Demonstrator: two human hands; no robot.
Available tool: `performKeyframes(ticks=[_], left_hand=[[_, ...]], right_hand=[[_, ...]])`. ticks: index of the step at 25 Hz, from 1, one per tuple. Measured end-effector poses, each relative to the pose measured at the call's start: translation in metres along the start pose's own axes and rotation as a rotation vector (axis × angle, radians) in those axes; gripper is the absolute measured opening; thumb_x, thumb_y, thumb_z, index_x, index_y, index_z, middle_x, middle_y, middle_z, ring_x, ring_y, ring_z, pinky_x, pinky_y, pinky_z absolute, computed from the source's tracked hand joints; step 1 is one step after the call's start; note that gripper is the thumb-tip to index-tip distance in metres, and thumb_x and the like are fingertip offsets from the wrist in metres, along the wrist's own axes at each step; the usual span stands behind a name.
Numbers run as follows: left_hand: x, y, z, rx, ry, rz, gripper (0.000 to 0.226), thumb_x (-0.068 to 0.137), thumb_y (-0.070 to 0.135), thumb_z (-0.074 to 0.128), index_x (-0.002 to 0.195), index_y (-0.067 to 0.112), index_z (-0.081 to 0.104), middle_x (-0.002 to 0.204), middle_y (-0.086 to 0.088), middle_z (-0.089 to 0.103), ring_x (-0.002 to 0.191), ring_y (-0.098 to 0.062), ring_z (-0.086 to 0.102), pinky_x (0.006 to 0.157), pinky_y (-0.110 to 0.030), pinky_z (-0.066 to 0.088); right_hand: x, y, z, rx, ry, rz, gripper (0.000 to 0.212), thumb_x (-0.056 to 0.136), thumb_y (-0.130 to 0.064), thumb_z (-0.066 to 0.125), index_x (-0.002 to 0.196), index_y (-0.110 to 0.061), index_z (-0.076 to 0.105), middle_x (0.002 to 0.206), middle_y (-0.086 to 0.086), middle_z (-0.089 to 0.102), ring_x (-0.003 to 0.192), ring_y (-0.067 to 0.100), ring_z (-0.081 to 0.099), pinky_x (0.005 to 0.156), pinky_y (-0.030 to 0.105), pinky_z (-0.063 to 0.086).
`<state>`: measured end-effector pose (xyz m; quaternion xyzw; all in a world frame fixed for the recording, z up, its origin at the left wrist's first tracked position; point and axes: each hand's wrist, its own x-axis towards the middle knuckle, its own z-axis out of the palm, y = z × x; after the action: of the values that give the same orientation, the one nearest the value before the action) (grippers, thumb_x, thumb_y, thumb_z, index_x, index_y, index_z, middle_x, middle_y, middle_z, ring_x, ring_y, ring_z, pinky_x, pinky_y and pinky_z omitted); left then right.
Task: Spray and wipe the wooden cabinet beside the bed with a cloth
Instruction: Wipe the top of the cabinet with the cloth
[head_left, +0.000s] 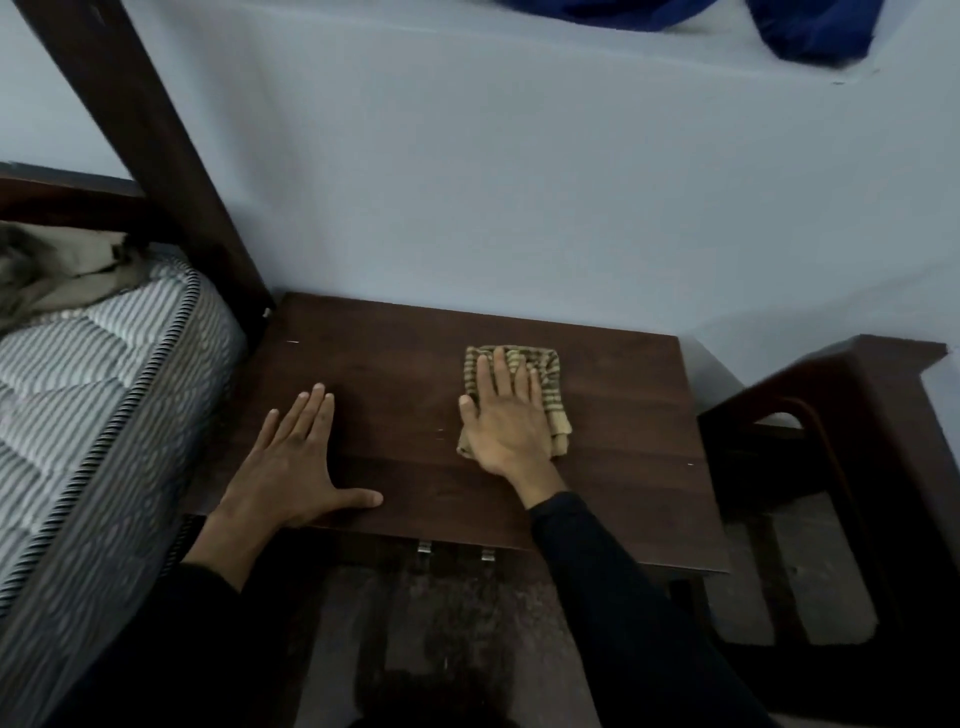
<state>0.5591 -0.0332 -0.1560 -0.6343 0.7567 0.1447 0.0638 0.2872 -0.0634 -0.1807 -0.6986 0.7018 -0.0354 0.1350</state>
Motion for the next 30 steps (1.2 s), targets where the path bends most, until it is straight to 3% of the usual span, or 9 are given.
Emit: performKeyframes(ticks=[6,10,12,16,18,21,23,26,30], left_hand=[[-0.026,-0.066,-0.004,-0.095,0.022,-0.108,0.160,0.036,0.111,0.024,0.158,0.013,-0.014,0.165,0.000,-0.023,0.147,-0.007,-0.023,0.124,-0.039,-0.008],[-0.055,-0.088,0.008,-0.228,0.015,-0.167,0.159,0.044,0.103,0.047,0.156,0.011,-0.018,0.164,-0.004,-0.025,0.144,-0.007,-0.027,0.125,-0.038,-0.004],[-0.064,-0.094,0.015,-0.257,0.027,-0.150,0.153,0.055,0.092,0.060,0.154,0.008,-0.021,0.165,-0.009,-0.023,0.148,-0.012,-0.025,0.125,-0.037,-0.005],[-0.072,-0.099,0.018,-0.305,-0.003,-0.113,0.153,0.055,0.093,0.056,0.154,0.008,-0.023,0.165,-0.009,-0.023,0.152,-0.017,-0.020,0.125,-0.037,-0.005],[-0.069,-0.103,0.016,-0.317,-0.023,-0.100,0.148,0.060,0.090,0.058,0.155,0.008,-0.021,0.165,-0.007,-0.023,0.153,-0.018,-0.019,0.125,-0.036,-0.005],[-0.064,-0.106,0.016,-0.340,-0.001,-0.091,0.119,0.085,0.067,0.058,0.156,0.006,-0.015,0.167,-0.010,-0.016,0.154,-0.020,-0.013,0.125,-0.034,-0.006],[-0.066,-0.105,0.012,-0.364,0.073,-0.080,0.088,0.100,0.046,0.046,0.157,0.002,-0.005,0.167,-0.015,-0.005,0.156,-0.023,-0.003,0.121,-0.025,-0.010],[-0.064,-0.108,0.011,-0.307,0.261,-0.037,0.064,0.101,0.026,0.040,0.151,-0.011,0.023,0.160,-0.029,0.022,0.150,-0.038,0.026,0.124,-0.036,0.012],[-0.054,-0.105,0.014,-0.234,0.213,0.043,0.078,0.091,0.039,0.038,0.154,-0.003,0.021,0.165,-0.016,0.008,0.155,-0.028,0.007,0.125,-0.037,0.004]], right_hand=[[0.006,-0.100,0.023,-0.060,-0.070,-0.240,0.065,0.107,-0.047,0.019,0.163,-0.019,0.002,0.171,0.003,-0.006,0.157,0.029,-0.007,0.118,0.036,-0.021],[0.027,-0.147,0.024,-0.116,-0.135,-0.459,0.062,0.109,-0.043,0.022,0.164,-0.023,0.001,0.171,-0.003,-0.010,0.157,0.025,-0.008,0.122,0.035,-0.019],[0.033,-0.172,0.025,-0.147,-0.189,-0.660,0.059,0.110,-0.037,0.027,0.164,-0.025,0.005,0.171,-0.005,-0.006,0.157,0.025,-0.004,0.124,0.035,-0.015],[0.033,-0.153,0.002,-0.364,-0.248,-1.174,0.060,0.108,-0.031,0.036,0.163,-0.027,0.013,0.172,-0.003,0.001,0.158,0.028,0.000,0.127,0.047,-0.005],[0.030,-0.146,-0.005,-0.293,-0.149,-1.078,0.061,0.104,-0.039,0.037,0.162,-0.030,0.020,0.172,0.001,0.005,0.158,0.029,0.003,0.126,0.055,-0.001],[0.011,-0.199,0.014,0.055,-0.054,-0.219,0.064,0.100,-0.055,0.017,0.159,-0.029,0.024,0.170,0.009,0.014,0.155,0.038,0.009,0.122,0.065,0.007],[-0.010,-0.239,0.040,0.126,-0.088,0.030,0.064,0.101,-0.052,0.017,0.160,-0.028,0.020,0.171,0.012,0.009,0.155,0.041,-0.003,0.119,0.066,-0.006],[-0.015,-0.226,0.055,-0.043,-0.053,-0.205,0.061,0.103,-0.048,0.021,0.162,-0.032,0.016,0.172,0.003,0.004,0.157,0.034,-0.005,0.121,0.059,-0.011],[-0.023,-0.148,0.045,-0.211,-0.102,-0.762,0.058,0.104,-0.049,0.022,0.161,-0.040,0.011,0.171,-0.007,0.003,0.158,0.021,-0.005,0.125,0.049,-0.010]])
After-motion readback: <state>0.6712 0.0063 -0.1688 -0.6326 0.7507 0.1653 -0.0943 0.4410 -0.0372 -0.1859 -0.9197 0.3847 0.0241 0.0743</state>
